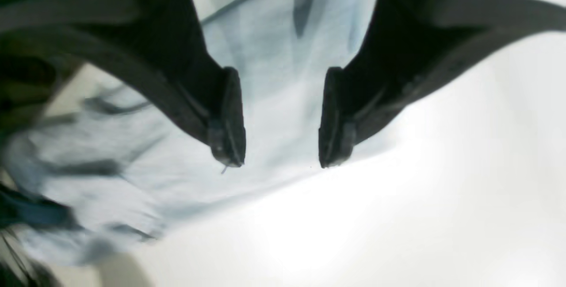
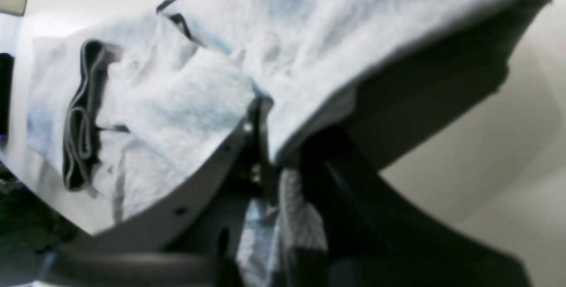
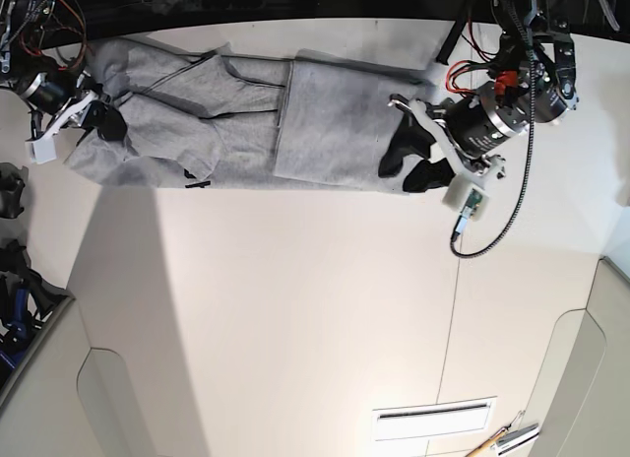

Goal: Fold the T-shirt properly
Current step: 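Fold one end of the strip over toward the other with the left gripper, then fold the strip again with the right gripper onto the stack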

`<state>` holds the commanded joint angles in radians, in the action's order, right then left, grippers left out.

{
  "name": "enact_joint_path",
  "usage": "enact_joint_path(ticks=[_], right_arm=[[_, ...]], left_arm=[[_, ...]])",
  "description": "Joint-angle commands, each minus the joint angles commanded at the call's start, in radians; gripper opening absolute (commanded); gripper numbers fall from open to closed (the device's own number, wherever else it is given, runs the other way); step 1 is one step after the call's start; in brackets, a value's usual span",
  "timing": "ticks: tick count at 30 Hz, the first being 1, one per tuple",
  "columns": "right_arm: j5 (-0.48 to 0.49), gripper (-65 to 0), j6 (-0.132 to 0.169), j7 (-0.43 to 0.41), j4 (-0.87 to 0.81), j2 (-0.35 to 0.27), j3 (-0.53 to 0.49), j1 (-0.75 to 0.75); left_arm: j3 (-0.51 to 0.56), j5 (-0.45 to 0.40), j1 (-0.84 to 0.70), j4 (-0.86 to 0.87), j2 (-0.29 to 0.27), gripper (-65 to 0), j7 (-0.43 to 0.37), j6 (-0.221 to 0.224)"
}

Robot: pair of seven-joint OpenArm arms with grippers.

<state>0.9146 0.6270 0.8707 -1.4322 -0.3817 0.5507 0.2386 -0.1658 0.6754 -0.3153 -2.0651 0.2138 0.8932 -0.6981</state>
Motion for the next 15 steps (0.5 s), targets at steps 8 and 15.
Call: enact_joint_path(ticks=[8,15], right_arm=[[0.054,-65.0,-0.002,0.003,-0.014,-0.066,0.015,0.000],[0.099,-65.0,-0.008,0.055,-0.205,-0.021,0.015,0.001]], left_arm=[[-0.046,-0.007,-0.026,0.177,0.000,-50.0,0.049,0.000],[-0.027,0.068,-0.026,0.306,-0.002,-50.0,0.042,0.000]])
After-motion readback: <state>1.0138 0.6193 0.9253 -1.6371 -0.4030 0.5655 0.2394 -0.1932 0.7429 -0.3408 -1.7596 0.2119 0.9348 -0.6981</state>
